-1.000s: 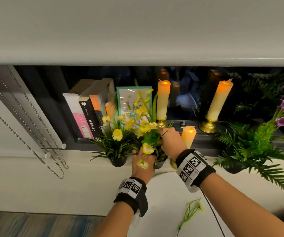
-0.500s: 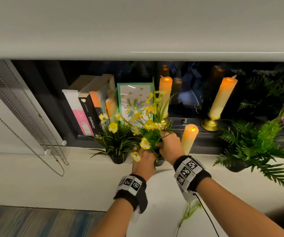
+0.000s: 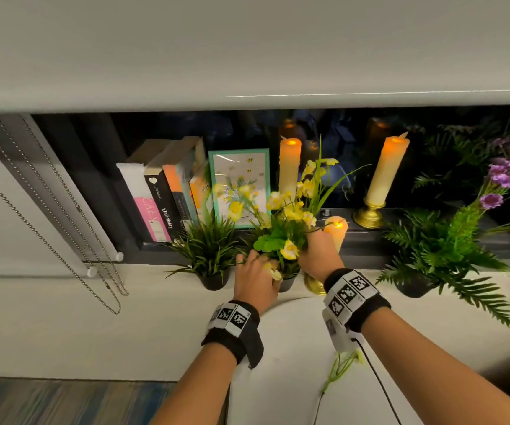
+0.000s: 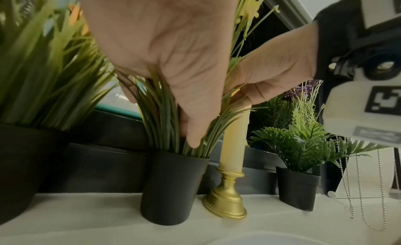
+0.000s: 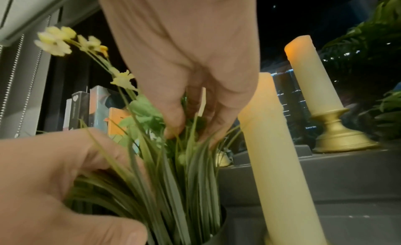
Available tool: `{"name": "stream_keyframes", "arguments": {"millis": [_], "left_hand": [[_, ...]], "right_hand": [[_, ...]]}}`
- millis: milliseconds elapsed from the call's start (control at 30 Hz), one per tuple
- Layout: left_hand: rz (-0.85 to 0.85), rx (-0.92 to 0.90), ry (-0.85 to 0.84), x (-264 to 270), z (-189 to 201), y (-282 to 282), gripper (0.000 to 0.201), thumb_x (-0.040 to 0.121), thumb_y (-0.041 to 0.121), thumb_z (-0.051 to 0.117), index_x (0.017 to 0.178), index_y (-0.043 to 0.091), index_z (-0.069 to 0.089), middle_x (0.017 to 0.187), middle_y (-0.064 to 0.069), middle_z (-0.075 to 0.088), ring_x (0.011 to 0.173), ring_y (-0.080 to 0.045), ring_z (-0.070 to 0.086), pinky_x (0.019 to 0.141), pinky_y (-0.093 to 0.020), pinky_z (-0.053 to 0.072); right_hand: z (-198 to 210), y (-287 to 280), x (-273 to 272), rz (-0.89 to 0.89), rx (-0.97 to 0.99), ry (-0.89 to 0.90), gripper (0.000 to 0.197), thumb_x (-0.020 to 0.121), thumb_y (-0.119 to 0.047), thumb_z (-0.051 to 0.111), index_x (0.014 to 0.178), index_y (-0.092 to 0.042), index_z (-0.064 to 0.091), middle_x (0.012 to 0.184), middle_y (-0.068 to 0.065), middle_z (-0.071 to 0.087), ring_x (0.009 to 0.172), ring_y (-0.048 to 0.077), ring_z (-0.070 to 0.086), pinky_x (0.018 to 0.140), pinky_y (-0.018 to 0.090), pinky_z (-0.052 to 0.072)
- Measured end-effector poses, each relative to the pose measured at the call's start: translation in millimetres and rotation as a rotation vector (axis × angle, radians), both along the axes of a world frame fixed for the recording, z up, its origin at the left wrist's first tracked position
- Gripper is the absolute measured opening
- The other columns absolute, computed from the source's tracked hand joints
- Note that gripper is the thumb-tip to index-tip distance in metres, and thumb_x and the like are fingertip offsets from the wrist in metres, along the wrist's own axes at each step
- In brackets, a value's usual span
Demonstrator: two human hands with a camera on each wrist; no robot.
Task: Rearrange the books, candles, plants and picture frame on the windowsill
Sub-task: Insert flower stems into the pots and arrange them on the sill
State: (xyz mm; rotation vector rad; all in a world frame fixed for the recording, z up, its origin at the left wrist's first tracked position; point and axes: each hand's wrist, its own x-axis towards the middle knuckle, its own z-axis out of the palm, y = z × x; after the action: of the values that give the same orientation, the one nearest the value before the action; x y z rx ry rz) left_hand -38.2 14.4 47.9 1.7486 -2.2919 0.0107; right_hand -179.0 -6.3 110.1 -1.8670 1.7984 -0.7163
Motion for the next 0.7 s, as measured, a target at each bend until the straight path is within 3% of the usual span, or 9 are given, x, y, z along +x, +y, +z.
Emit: {"name": "stream_keyframes", "arguments": {"millis": [67, 167, 300, 367, 433, 533, 567, 633, 700], "left_hand": [[0.009, -0.018, -0.015, 2.8, -1.0, -1.2, 0.024, 0.057, 0.032, 0.082, 0.077, 0.023, 0.070, 0.082, 0.004, 0.068, 0.087, -0.025, 0.059, 0.075, -0.041, 0.044], [-0.005, -0.026, -0.033, 4.0, 2.5, -1.6, 0.020, 0.077, 0.033, 0.068, 0.095, 0.025, 0.069, 0.100, 0.005, 0.066, 0.101, -0.023, 0.053, 0.084, -0.040, 0.032], [-0.035, 0.010, -0.080, 5.6, -0.1, 0.1, 0.024, 0.088, 0.030, 0.057, 0.110, 0.024, 0.065, 0.115, 0.001, 0.062, 0.118, -0.025, 0.043, 0.095, -0.042, 0.028], [-0.023, 0.032, -0.032, 4.2, -0.9, 0.3, 0.025, 0.088, 0.025, 0.058, 0.112, 0.021, 0.064, 0.121, 0.000, 0.059, 0.123, -0.026, 0.040, 0.099, -0.041, 0.029], [-0.028, -0.004, 0.041, 3.7, -2.8, -0.5, 0.024, 0.083, 0.018, 0.063, 0.107, 0.019, 0.067, 0.119, -0.003, 0.060, 0.121, -0.027, 0.043, 0.096, -0.041, 0.038], [-0.091, -0.010, 0.010, 0.9, 5.5, 1.3, 0.023, 0.074, 0.017, 0.073, 0.097, 0.017, 0.070, 0.105, -0.005, 0.067, 0.105, -0.028, 0.058, 0.084, -0.037, 0.045], [-0.112, -0.014, 0.022, 0.5, 9.0, 1.2, 0.022, 0.065, 0.014, 0.079, 0.085, 0.017, 0.071, 0.090, -0.005, 0.070, 0.089, -0.028, 0.065, 0.072, -0.031, 0.048], [-0.141, -0.010, 0.059, 0.5, 6.8, 0.0, 0.020, 0.050, 0.009, 0.081, 0.061, 0.018, 0.067, 0.060, -0.003, 0.065, 0.055, -0.025, 0.063, 0.048, -0.020, 0.041], [-0.146, -0.030, 0.076, 3.0, -1.6, -3.3, 0.017, 0.050, 0.008, 0.078, 0.057, 0.017, 0.065, 0.056, -0.001, 0.063, 0.050, -0.024, 0.062, 0.047, -0.021, 0.047]], "right_hand": [[-0.7, -1.6, 0.7, -0.014, -0.011, 0.030, 0.020, 0.085, -0.009, 0.060, 0.102, 0.001, 0.065, 0.100, 0.020, 0.067, 0.096, 0.036, 0.061, 0.070, 0.027, 0.040], [5.8, -5.1, 3.4, -0.029, -0.041, 0.154, 0.013, 0.085, -0.007, 0.059, 0.094, 0.002, 0.064, 0.095, 0.020, 0.066, 0.093, 0.036, 0.060, 0.071, 0.032, 0.041], [22.9, -13.7, 7.9, 0.044, -0.103, 0.280, 0.024, 0.085, 0.003, 0.051, 0.106, -0.002, 0.060, 0.106, 0.021, 0.061, 0.100, 0.039, 0.057, 0.083, 0.039, 0.046], [26.1, -17.9, 9.6, 0.131, -0.145, 0.303, 0.026, 0.085, 0.004, 0.051, 0.107, -0.007, 0.061, 0.103, 0.020, 0.062, 0.096, 0.038, 0.060, 0.082, 0.041, 0.049], [21.9, -21.5, 10.6, 0.190, -0.191, 0.324, 0.028, 0.083, 0.001, 0.057, 0.106, -0.013, 0.062, 0.099, 0.017, 0.064, 0.091, 0.036, 0.064, 0.079, 0.042, 0.053], [7.8, -28.1, 8.7, 0.224, -0.189, 0.339, 0.023, 0.081, 0.001, 0.063, 0.101, -0.011, 0.064, 0.098, 0.016, 0.066, 0.089, 0.036, 0.065, 0.077, 0.037, 0.054], [9.4, -26.7, 10.1, 0.235, -0.171, 0.332, 0.023, 0.082, 0.001, 0.062, 0.102, -0.010, 0.064, 0.098, 0.016, 0.066, 0.090, 0.036, 0.065, 0.078, 0.038, 0.054], [12.9, -22.2, 12.4, 0.262, -0.161, 0.339, 0.027, 0.083, 0.002, 0.058, 0.107, -0.010, 0.063, 0.101, 0.017, 0.064, 0.094, 0.037, 0.064, 0.081, 0.040, 0.053], [17.9, -17.8, 13.4, 0.271, -0.134, 0.366, 0.027, 0.085, 0.003, 0.054, 0.109, -0.006, 0.062, 0.106, 0.021, 0.062, 0.098, 0.039, 0.061, 0.081, 0.038, 0.049]]}}
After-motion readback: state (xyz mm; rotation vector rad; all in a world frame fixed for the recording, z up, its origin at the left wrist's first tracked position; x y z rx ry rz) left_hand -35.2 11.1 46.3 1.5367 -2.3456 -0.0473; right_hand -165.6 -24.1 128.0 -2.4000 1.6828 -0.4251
